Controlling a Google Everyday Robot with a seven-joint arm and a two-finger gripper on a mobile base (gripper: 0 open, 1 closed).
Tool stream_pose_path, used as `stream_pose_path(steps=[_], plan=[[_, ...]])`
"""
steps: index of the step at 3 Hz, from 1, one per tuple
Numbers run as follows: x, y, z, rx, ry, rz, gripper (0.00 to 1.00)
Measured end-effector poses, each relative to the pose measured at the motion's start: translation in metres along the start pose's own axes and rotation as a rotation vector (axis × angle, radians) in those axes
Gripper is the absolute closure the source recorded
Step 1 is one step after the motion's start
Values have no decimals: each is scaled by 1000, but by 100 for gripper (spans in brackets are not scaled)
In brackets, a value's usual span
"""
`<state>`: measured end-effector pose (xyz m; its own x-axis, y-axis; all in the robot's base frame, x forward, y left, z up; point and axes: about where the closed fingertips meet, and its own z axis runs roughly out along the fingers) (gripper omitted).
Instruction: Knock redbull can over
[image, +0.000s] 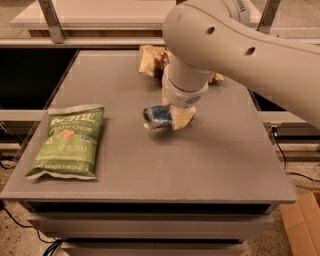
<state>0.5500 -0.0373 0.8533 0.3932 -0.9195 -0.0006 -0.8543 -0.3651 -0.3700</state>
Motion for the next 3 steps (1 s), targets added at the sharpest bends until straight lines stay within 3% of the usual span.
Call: stream_pose_path(steps=[2, 3], plan=[[5, -4, 5, -67, 52, -59, 100], [5, -5, 8, -100, 48, -71, 83]])
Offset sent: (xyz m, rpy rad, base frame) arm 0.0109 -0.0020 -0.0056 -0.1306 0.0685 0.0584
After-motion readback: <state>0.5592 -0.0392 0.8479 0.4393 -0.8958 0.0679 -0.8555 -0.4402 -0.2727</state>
